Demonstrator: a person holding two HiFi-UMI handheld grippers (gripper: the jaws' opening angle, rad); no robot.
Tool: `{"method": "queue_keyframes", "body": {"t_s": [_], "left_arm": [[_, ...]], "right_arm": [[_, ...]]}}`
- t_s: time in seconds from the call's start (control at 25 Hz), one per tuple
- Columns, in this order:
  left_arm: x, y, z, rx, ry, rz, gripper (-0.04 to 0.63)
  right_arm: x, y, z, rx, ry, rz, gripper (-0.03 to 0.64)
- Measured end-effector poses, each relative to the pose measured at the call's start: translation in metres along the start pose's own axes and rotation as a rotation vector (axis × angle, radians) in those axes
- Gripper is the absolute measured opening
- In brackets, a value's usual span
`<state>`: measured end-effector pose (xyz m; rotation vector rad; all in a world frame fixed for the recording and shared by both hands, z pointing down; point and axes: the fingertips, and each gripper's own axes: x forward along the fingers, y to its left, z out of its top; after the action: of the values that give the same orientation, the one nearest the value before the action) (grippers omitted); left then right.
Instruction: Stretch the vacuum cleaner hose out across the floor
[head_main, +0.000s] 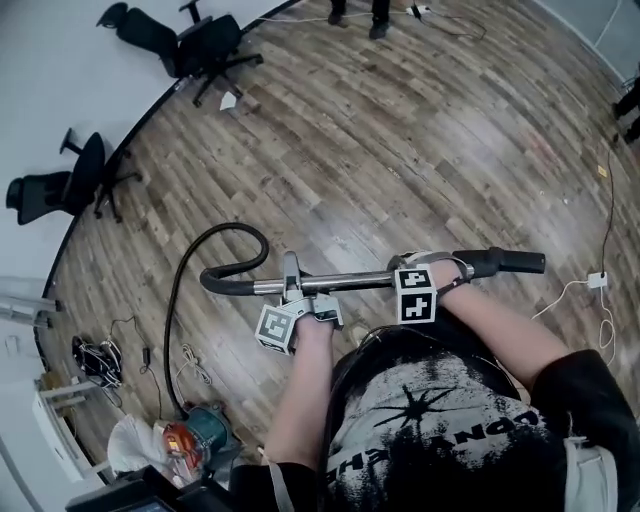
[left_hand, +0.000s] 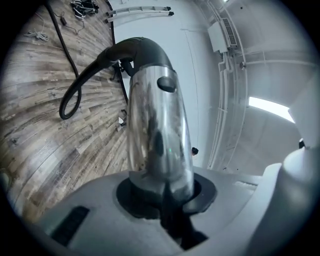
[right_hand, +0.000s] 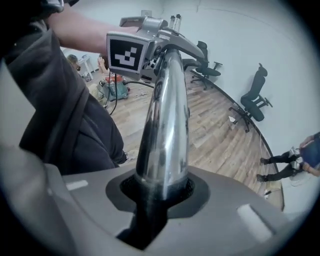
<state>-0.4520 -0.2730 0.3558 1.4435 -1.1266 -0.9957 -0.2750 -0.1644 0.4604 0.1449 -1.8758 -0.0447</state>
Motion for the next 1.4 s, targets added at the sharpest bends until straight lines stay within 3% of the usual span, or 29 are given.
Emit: {"method": "queue_keyframes", "body": {"t_s": [0.2,0.36,0.52,0.72,0.96,1.08,1.24,1.4], "left_arm": [[0.002,-0.021,-0.034,-0.008,0.029,-0.062,0.060],[-0.006,-0.027,-0.053,-0.032,-0.046,-0.028,0.051],[-0.020,-0.034,-0.073,0.022,-0.136,-0.004,0.051],[-0.040,-0.047,-0.102,0.055,-0.175,0.018,0.050],[-0.048,-0.050,-0.141,0.081,-0.120,0.039,0.051],[-0.045,-0.049,-0.160,0.075,-0.064,0.015,0.051],[-0.065,-0.036,-0.157,0.050,-0.022,0.019,0.049],[-0.089,-0.029,-0.166,0.053,0.017,0.002,0.049]], "right_arm": [[-0.018,0.001,-0.028,-0.012,-0.019,0.115,0.098],[-0.030,-0.006,-0.051,-0.088,-0.028,0.110,0.098],[-0.039,-0.011,-0.074,-0.172,-0.060,0.110,0.101],[-0.052,0.009,-0.098,-0.200,-0.091,0.156,0.103],[-0.055,0.039,-0.129,-0.142,-0.111,0.189,0.098],[-0.057,0.049,-0.146,-0.094,-0.100,0.161,0.098],[-0.051,0.068,-0.139,-0.045,-0.075,0.093,0.105],[-0.051,0.094,-0.144,-0.031,-0.059,-0.034,0.113]]}}
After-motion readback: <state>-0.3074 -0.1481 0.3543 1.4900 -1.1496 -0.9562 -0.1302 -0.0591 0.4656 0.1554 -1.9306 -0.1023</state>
